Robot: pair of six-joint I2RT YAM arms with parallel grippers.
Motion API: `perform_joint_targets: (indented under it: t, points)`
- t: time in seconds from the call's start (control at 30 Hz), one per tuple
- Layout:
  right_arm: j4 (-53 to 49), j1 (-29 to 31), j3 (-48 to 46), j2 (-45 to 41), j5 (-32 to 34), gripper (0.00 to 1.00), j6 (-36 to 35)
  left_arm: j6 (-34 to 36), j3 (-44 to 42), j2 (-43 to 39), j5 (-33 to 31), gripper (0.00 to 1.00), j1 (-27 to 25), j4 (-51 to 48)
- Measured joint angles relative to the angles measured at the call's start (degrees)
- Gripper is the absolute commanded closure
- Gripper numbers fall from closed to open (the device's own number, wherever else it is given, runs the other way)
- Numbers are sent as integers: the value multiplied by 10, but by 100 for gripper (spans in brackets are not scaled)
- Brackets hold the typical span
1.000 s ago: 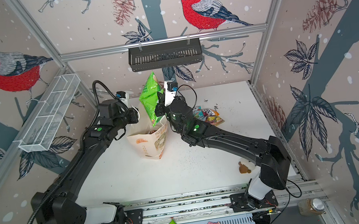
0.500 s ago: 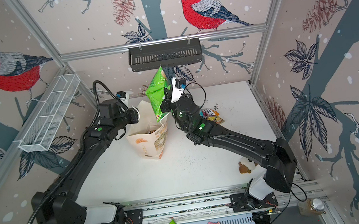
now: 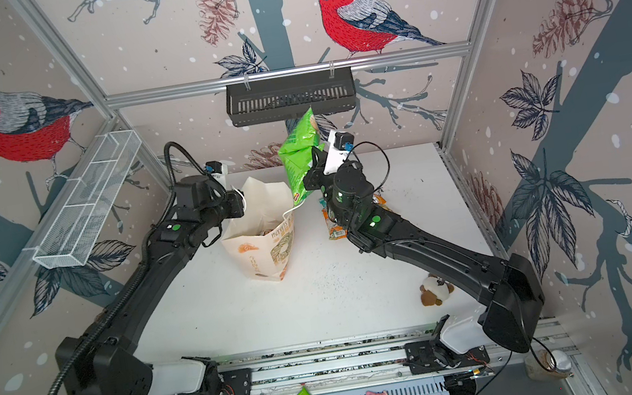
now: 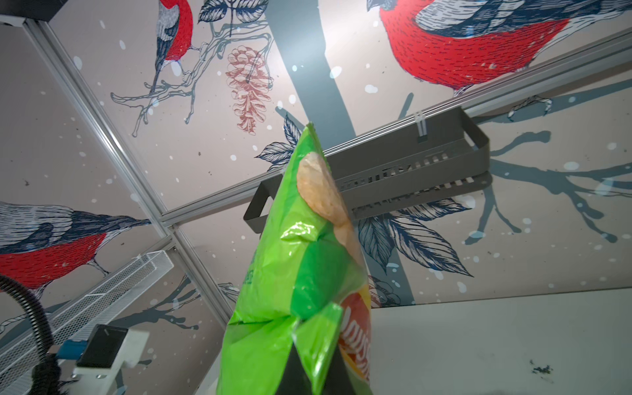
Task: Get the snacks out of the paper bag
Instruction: 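Carry the green Lay's pack past the snack pile and lower it with the right gripper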
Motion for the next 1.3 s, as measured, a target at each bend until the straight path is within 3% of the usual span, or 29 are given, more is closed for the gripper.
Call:
perform_joint_targets:
  t: [0.27, 0.63, 0.83, 1.17, 1.2, 1.3]
  points:
    - [-20, -96, -75, -56, -11, 100, 32, 0, 0, 2, -11, 100, 0, 0]
    - [-144, -267, -154, -86, -34, 100, 88, -7, 1, 2, -5, 100, 0, 0]
    - [-220, -328, -136, -12, -36, 100, 91, -15, 1, 2, 11, 100, 0, 1]
    - [-325, -344, -32, 163, -43, 100, 87, -24, 0, 2, 19, 100, 0, 2]
    - [-329, -344, -26, 175, -41, 99, 87, -24, 0, 0, 19, 100, 0, 2]
    - [-340, -345, -8, 203, -34, 75, 87, -25, -1, -4, 19, 100, 0, 2]
